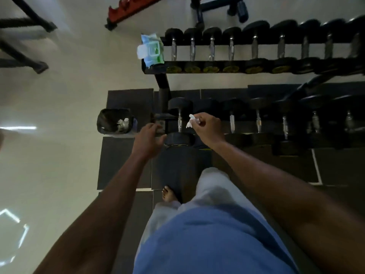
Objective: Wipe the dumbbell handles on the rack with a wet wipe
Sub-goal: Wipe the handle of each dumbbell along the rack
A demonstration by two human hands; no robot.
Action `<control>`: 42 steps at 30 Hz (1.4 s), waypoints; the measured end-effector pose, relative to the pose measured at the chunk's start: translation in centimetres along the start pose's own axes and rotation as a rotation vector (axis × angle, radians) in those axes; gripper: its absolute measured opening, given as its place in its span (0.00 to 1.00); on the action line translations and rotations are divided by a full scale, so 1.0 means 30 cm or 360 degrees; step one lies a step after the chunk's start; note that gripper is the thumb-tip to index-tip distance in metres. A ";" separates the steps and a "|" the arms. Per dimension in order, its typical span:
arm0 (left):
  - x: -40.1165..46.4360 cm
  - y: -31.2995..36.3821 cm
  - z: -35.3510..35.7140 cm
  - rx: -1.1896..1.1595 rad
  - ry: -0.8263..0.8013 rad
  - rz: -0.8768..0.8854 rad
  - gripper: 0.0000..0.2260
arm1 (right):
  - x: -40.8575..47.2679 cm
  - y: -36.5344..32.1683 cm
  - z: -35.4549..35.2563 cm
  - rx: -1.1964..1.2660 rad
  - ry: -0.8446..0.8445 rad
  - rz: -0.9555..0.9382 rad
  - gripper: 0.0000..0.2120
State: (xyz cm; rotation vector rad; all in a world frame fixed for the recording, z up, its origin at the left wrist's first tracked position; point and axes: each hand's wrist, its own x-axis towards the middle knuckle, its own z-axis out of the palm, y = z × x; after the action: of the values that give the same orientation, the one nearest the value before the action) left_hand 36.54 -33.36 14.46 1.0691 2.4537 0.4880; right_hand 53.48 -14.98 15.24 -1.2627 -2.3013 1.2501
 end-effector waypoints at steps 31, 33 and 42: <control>0.504 -0.400 0.941 -0.0870 -0.0058 -0.0621 0.35 | 0.726 0.751 0.702 -0.0126 -0.0640 0.0142 0.13; 0.499 -0.394 0.940 -0.0886 -0.0028 -0.0607 0.33 | 0.727 0.754 0.698 -0.0141 -0.0648 0.0064 0.11; 0.483 -0.412 0.973 -0.1024 0.0057 -0.0596 0.36 | 0.809 0.731 0.736 -0.0724 -0.0911 -0.0672 0.13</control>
State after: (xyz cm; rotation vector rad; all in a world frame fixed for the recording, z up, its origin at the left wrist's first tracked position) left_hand 34.79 -26.08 -19.58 0.3337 2.1956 1.0689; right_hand 39.40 -2.92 -19.61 -0.4752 -3.1749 1.0617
